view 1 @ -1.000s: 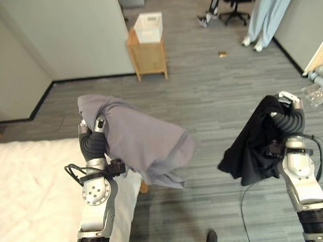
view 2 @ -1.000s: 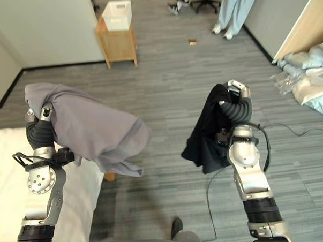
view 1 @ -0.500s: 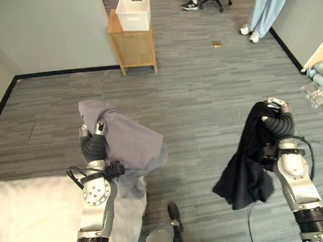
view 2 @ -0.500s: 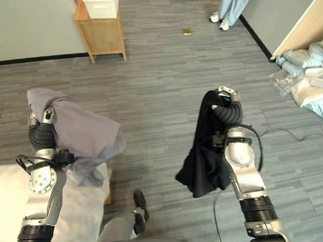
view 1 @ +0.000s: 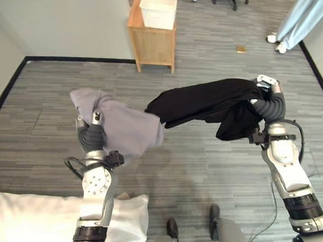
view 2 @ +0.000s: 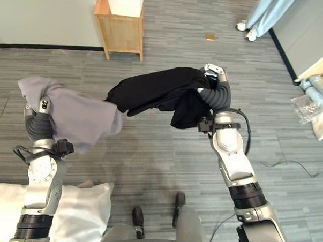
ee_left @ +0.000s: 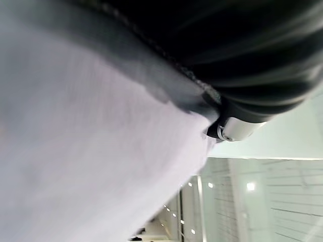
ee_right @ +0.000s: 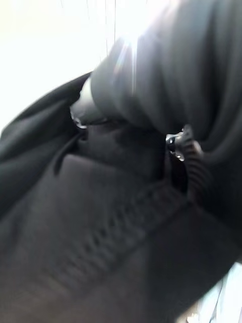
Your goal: Pick up bed clothes into laundry basket.
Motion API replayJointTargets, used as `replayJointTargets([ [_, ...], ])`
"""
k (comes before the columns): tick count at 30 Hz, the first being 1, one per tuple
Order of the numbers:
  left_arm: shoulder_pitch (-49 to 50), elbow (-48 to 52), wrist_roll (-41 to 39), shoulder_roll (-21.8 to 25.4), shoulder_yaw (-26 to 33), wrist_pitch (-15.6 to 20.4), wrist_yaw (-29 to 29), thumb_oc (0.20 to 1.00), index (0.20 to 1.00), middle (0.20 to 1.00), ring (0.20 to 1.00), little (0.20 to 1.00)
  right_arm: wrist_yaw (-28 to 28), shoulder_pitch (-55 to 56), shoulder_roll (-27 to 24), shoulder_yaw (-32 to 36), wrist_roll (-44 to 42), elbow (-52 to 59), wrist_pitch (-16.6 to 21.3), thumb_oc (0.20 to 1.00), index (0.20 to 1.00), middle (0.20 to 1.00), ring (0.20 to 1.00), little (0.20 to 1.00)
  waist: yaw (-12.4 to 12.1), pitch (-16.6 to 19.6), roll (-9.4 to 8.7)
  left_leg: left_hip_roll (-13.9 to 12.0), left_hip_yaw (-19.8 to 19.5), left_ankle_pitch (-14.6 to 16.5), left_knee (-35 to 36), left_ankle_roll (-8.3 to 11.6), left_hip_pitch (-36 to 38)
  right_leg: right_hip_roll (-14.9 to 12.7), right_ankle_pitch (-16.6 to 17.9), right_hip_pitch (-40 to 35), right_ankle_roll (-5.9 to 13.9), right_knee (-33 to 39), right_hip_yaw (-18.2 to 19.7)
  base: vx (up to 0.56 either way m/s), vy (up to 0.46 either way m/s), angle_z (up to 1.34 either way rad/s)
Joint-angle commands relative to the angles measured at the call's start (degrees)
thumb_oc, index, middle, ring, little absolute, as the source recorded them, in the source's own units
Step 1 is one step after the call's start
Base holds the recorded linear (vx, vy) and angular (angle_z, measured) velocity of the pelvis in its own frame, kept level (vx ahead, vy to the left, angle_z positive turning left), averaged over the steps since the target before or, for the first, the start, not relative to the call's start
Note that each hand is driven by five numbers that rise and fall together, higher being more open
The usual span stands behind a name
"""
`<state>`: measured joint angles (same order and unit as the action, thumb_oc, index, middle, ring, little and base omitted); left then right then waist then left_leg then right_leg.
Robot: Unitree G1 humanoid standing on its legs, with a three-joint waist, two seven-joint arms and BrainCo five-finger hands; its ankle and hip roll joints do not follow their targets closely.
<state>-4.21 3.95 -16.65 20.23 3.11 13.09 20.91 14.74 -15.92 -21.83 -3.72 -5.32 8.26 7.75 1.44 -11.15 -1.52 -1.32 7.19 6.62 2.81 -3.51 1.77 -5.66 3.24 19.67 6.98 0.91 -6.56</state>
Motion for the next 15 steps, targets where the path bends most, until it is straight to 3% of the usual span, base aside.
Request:
replayJointTargets([
  [1, -4.28, 4.24, 2.23, 3.74, -0.47, 3.64, -0.76, 0.2, 0.2, 0.2, 0.2, 0.2, 1.2, -4.44, -0.54, 2.77, 2.84, 0.7, 3.1, 0.2, 0.2, 0.2, 0.2, 0.2, 2.35, 3.43, 0.19, -1.51, 3.6, -1.33, 2.19, 6.88, 5.61, -3.11, 4.92, -1.49, 4.77, 3.6, -5.27, 0.35, -0.089, 0.69],
  [2, -4.28, 4.21, 2.25, 3.73, -0.45, 3.66, -0.76, 0.2, 0.2, 0.2, 0.2, 0.2, 1.21, -4.46, -0.55, 2.73, 2.85, 0.68, 3.1, 0.2, 0.2, 0.2, 0.2, 0.2, 2.48, 3.38, 0.34, -1.65, 3.48, -1.25, 2.19, 6.9, 5.69, -3.05, 4.83, -1.64, 4.8, 3.6, -5.45, 0.68, -0.203, 0.56],
  [4, -3.17, 4.52, 3.11, 3.43, -0.26, 3.75, -1.63, 0.2, 0.2, 0.2, 0.2, 0.2, 0.03, -3.28, -0.92, 1.5, 3.73, 0.45, 3.2, 0.2, 0.2, 0.2, 0.2, 0.2, 3.44, 4.48, -0.17, -1.06, 2.37, 1.93, 2.19, 7.47, 10.69, -3.8, 6.44, -3.21, 4.13, 3.51, -5.41, 0.74, -0.244, 0.59],
  [5, -0.54, 5.09, 2.27, 2.22, 0.3, 4.1, -2.56, 0.2, 0.2, 0.2, 0.2, 0.2, -1.13, -2.41, -0.73, 0.78, 3.51, 0.97, 3.08, 0.2, 0.2, 0.2, 0.2, 0.2, 2.89, 5.36, 0.23, -2.17, 2.7, -0.23, -2.48, 8.88, 11.52, -4.0, 7.49, -6.19, 3.84, 3.26, -7.52, 0.71, -0.284, 0.66],
  [7, 0.12, 5.11, 0.95, 1.55, 0.02, 4.28, -3.16, 0.2, 0.2, 0.2, 0.2, 0.2, -1.52, -1.68, -1.78, 0.53, 3.64, 0.56, 2.89, 0.2, 0.2, 0.2, 0.2, 0.2, 2.34, 5.17, 0.41, -4.36, 2.81, -4.81, -15.77, 11.03, 7.58, -3.03, 6.0, -11.07, 1.75, 3.71, -8.7, 0.44, -0.265, 0.21],
  [8, 0.05, 5.09, 0.93, 1.58, 0.02, 4.29, -3.18, 0.2, 0.2, 0.2, 0.2, 0.2, -1.52, -1.72, -1.76, 0.58, 3.63, 0.56, 2.89, 0.2, 0.2, 0.2, 0.2, 0.2, 2.62, 5.28, 0.16, -4.16, 2.47, -4.91, -16.24, 11.02, 6.93, -3.34, 6.22, -10.86, 1.66, 3.8, -8.92, 0.36, -0.348, -0.16],
  [9, -0.87, 4.5, -0.08, 1.4, -0.52, 4.6, -2.67, 0.2, 0.2, 0.2, 0.2, 0.2, -0.84, -2.39, -3.02, 0.68, 3.97, 0.61, 2.86, 0.2, 0.2, 0.2, 0.2, 0.2, 1.43, 4.31, -0.97, -5.43, 3.46, -8.99, -29.77, 12.83, 0.54, -3.51, 3.99, -14.64, -0.39, 4.09, -10.1, 0.32, -0.308, -0.14],
  [10, -1.5, 4.26, -0.59, 1.37, -0.91, 4.58, -2.47, 0.2, 0.2, 0.2, 0.2, 0.2, -0.47, -2.98, -3.48, 1.03, 3.95, 0.49, 2.66, 0.2, 0.2, 0.2, 0.2, 0.2, 1.39, 4.28, -1.95, -7.38, 6.1, -10.09, -31.79, 12.67, -1.77, -4.26, 3.06, -15.43, -0.94, 4.09, -10.41, 0.34, -0.301, -0.01],
  [11, -1.53, 4.25, -0.6, 1.38, -0.92, 4.58, -2.47, 0.2, 0.2, 0.2, 0.2, 0.2, -0.47, -3.0, -3.48, 1.05, 3.95, 0.48, 2.66, 0.2, 0.2, 0.2, 0.2, 0.2, 1.37, 4.32, -1.92, -7.45, 6.1, -10.03, -31.94, 12.67, -1.9, -4.21, 3.07, -15.35, -0.96, 4.09, -10.4, 0.22, -0.107, 0.1],
  [12, -1.85, 4.13, -1.53, 1.17, -1.09, 4.57, -2.7, 0.2, 0.2, 0.2, 0.2, 0.2, 0.05, -3.68, -4.43, 1.39, 3.98, 0.22, 2.33, 0.2, 0.2, 0.2, 0.2, 0.2, 1.26, 4.41, -2.35, -9.85, 8.97, -10.03, -31.1, 12.11, -2.95, -4.54, 1.94, -16.32, -1.03, 4.09, -10.55, 0.4, -0.062, 0.05],
  [13, -1.5, 4.25, -1.51, 0.86, -1.4, 3.92, -3.31, 0.2, 0.2, 0.2, 0.2, 0.2, 0.23, -3.88, -5.72, 1.72, 4.13, 0.08, 1.81, 0.2, 0.2, 0.2, 0.2, 0.2, 0.03, 4.29, -2.06, -9.29, 10.42, -6.87, -27.65, 10.84, -5.32, -4.1, 0.23, -18.43, -0.79, 4.09, -10.42, 0.53, -0.045, 0.04],
  [15, -0.65, 4.71, -0.85, 0.15, -1.91, 3.64, -3.34, 0.2, 0.2, 0.2, 0.2, 0.2, -0.31, -3.36, -6.7, 2.11, 3.89, -0.09, 1.95, 0.2, 0.2, 0.2, 0.2, 0.2, -1.45, 4.61, -1.55, -6.12, 9.43, -5.02, -21.72, 9.64, -7.79, -4.02, -0.95, -19.95, -0.2, 4.09, -10.31, 0.44, 0.056, -0.03],
])
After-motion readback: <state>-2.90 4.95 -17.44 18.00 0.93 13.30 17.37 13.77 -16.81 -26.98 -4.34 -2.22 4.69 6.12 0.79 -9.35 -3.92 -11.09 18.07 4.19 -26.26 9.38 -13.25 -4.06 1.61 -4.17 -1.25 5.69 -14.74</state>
